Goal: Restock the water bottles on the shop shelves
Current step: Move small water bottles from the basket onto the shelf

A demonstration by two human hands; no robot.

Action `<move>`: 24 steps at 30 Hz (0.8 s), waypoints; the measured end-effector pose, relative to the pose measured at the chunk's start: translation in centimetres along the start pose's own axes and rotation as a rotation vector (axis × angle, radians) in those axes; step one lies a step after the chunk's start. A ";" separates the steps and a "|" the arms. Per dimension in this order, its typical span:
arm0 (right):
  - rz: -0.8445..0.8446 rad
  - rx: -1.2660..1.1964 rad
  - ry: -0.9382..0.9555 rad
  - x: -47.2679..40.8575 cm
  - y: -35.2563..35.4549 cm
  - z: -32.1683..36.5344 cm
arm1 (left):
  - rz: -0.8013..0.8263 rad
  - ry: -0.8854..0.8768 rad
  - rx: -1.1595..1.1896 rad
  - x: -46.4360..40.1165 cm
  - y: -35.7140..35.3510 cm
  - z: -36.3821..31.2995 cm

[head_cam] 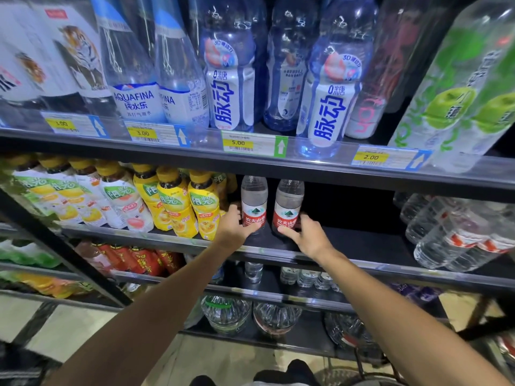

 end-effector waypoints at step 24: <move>-0.186 0.194 0.049 -10.9 1.0 -1.3 | -0.038 -0.103 -0.081 -9.6 -2.9 0.4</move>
Point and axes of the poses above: each hand's wrist, its own x-axis away from the middle knuckle, its own y-axis out of the back of the hand, z = x × y, the point moved 7 cm from there along -x, towards the middle knuckle, and after that the axes turned 8 degrees about x, right-handed, at the moved point
